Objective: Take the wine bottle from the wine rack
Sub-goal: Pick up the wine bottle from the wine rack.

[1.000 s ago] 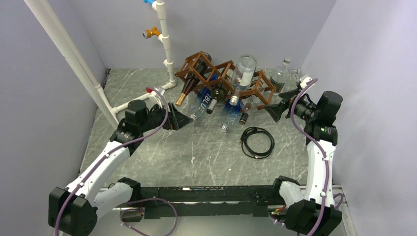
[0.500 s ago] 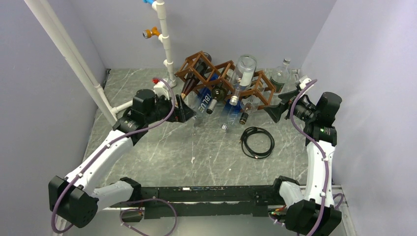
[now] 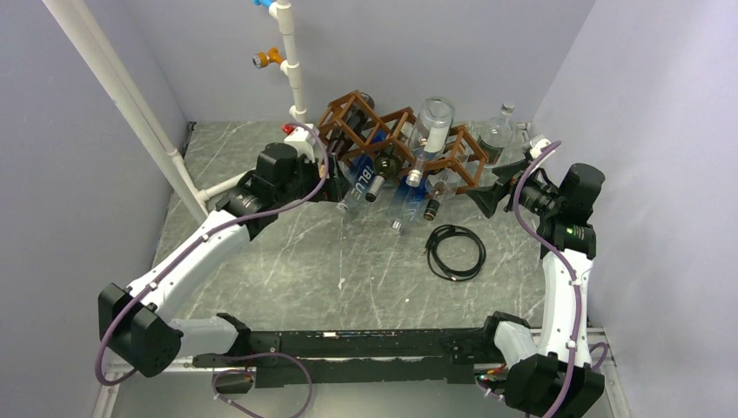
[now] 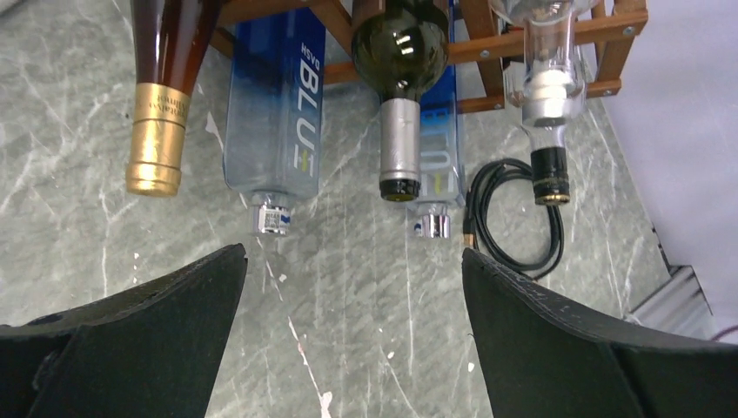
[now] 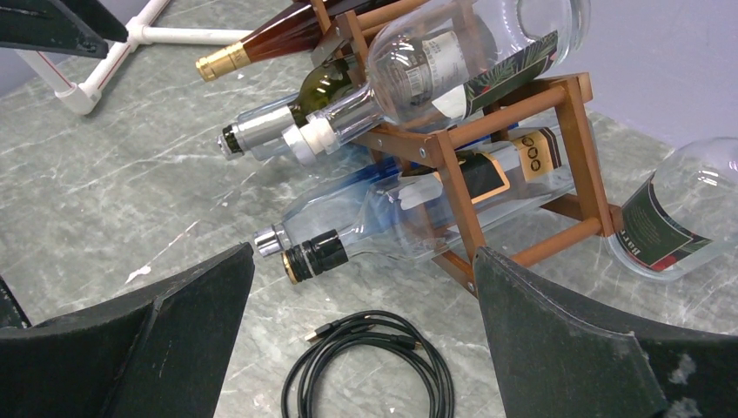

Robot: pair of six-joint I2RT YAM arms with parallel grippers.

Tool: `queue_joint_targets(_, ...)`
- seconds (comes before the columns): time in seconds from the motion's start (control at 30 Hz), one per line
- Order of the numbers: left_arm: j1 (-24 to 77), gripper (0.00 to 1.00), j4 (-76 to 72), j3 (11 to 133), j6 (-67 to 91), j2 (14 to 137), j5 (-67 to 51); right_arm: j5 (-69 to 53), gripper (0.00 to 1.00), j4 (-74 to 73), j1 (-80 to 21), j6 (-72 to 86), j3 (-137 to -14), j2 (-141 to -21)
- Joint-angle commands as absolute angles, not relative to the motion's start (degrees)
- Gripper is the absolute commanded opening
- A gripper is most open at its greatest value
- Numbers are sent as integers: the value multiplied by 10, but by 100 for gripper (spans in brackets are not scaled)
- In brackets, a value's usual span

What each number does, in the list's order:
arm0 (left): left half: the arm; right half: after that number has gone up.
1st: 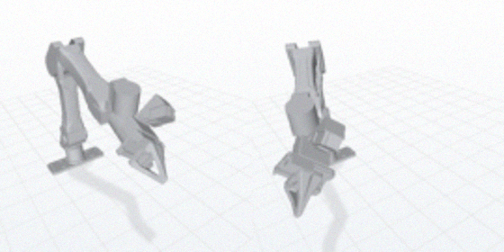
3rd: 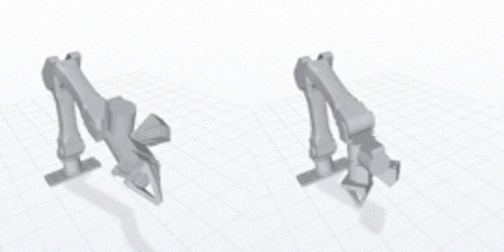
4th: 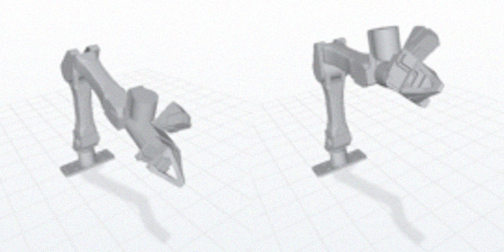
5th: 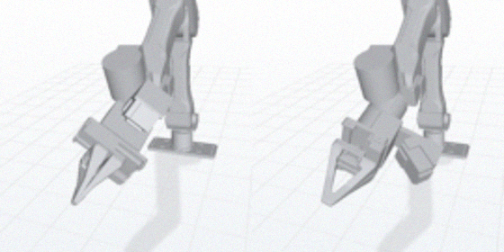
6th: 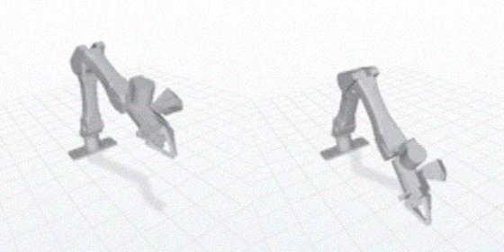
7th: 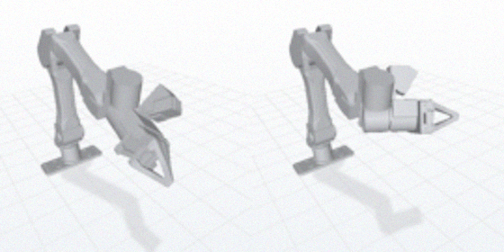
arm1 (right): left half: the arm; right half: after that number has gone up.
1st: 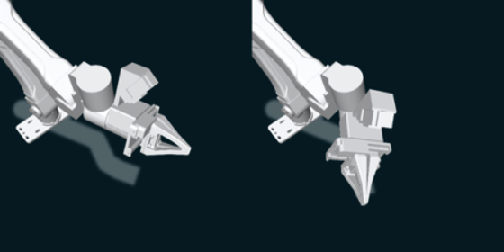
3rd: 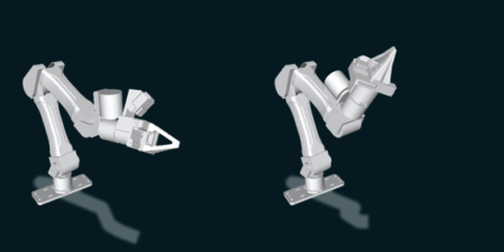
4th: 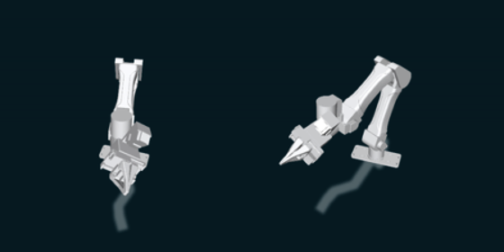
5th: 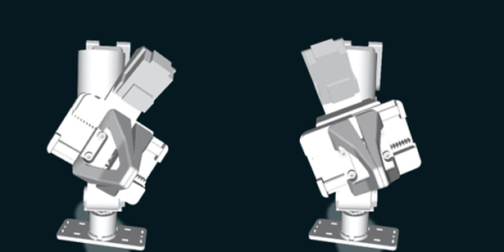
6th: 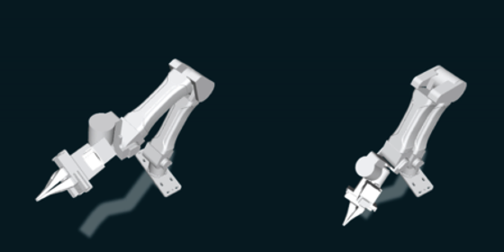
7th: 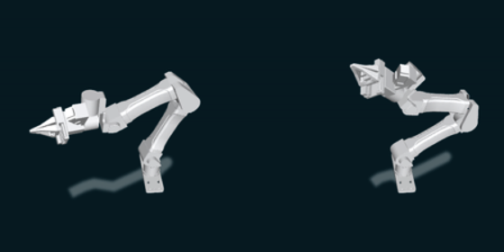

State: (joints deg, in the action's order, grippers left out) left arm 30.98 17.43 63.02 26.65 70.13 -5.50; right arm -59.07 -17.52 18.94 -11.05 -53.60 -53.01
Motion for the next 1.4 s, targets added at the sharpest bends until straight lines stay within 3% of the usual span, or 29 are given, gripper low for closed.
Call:
queue_joint_targets(0.0, 331, 100, 199, 688, 255, 722, 28, -600, 99, -149, 191, -117, -533, -522)
queue_joint_targets(0.33, 344, 100, 203, 765, 236, 784, 46, -601, 99, -146, 191, -116, -530, -520)
queue_joint_targets(0.57, 344, 99, 145, 822, 200, 859, -188, -598, 99, -146, 192, -119, -529, -521)
queue_joint_targets(0.67, 344, 100, 123, 844, 234, 898, -231, -597, 99, -145, 191, -119, -528, -521)
queue_joint_targets(1.17, 373, 98, 25, 902, 355, 1013, -251, -592, 99, -145, 192, -123, -526, -516)
queue_joint_targets(1.37, 380, 91, 44, 953, 363, 1063, -236, -589, 99, -147, 191, -126, -526, -515)
